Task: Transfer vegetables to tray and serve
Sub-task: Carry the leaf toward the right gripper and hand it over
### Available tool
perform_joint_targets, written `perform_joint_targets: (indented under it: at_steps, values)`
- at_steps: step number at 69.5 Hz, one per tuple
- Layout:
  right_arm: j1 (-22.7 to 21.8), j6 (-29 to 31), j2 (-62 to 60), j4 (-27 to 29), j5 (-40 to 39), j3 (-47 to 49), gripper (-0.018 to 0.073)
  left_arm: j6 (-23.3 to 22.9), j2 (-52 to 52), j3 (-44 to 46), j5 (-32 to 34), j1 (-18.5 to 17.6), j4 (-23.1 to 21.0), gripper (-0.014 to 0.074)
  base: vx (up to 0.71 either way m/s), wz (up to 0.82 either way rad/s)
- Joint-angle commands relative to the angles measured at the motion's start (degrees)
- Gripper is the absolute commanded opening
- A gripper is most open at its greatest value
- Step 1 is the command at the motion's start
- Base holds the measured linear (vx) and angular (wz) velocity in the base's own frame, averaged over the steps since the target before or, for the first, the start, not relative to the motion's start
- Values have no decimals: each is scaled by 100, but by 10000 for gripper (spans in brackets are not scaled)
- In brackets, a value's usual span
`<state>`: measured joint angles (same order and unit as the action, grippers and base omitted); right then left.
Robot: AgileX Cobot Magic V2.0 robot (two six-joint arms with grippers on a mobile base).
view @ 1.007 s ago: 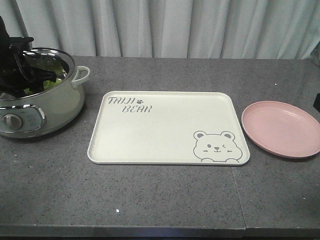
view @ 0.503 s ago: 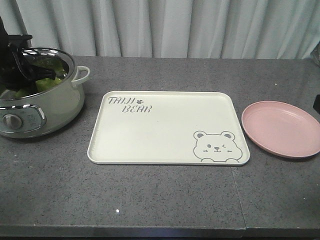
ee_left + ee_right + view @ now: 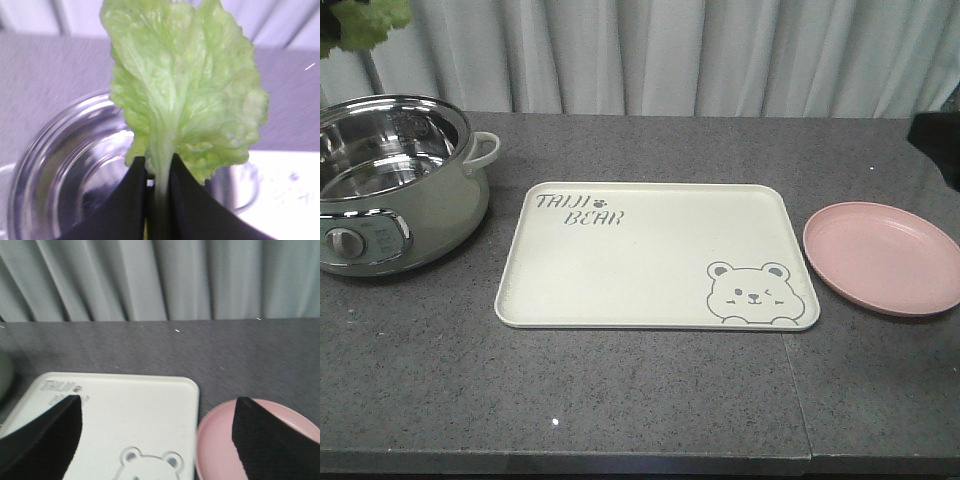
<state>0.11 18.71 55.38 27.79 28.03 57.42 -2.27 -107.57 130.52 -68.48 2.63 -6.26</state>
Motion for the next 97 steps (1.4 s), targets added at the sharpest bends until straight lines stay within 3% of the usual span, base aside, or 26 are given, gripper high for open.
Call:
perform_joint_targets:
  at_steps: [1,7,12,16,21,25,35,51,63,97]
  values:
    - [-18,1245,386,1810,-266,601,575,8,517,168,578,-14,-757,-6,0,0]
    - [-18,2574,807,3677,153,972,568,227,586,168,626,-28,-1514,-6,0,0]
    - [-18,3688,1166,5141,729,1175,567,669,565,168,566,-118,-2342,-6,0,0]
    - [-18,4300,1419,6189,1201,1293,567,1058,511,163,532,-228,-2735,-6,0,0]
    - [-18,4705,1736,7182,1749,1399,567,1375,451,163,525,-473,-3128,-6,0,0]
    - [-18,4902,1938,7619,2035,1454,567,1459,400,163,577,-683,-3242,-6,0,0]
    - [-18,4760,2485,7634,2709,1812,567,1676,236,163,609,-1312,-3258,-6,0,0]
    - [-11,4610,2945,7634,2549,2122,567,1805,-7,163,832,-2085,-3258,-6,0,0]
    - [-11,4560,3115,7634,2080,2167,567,1805,-92,163,971,-2381,-3258,-6,0,0]
    - [-9,4423,3246,7634,2224,2167,567,1868,-99,163,966,-2885,-3224,-6,0,0]
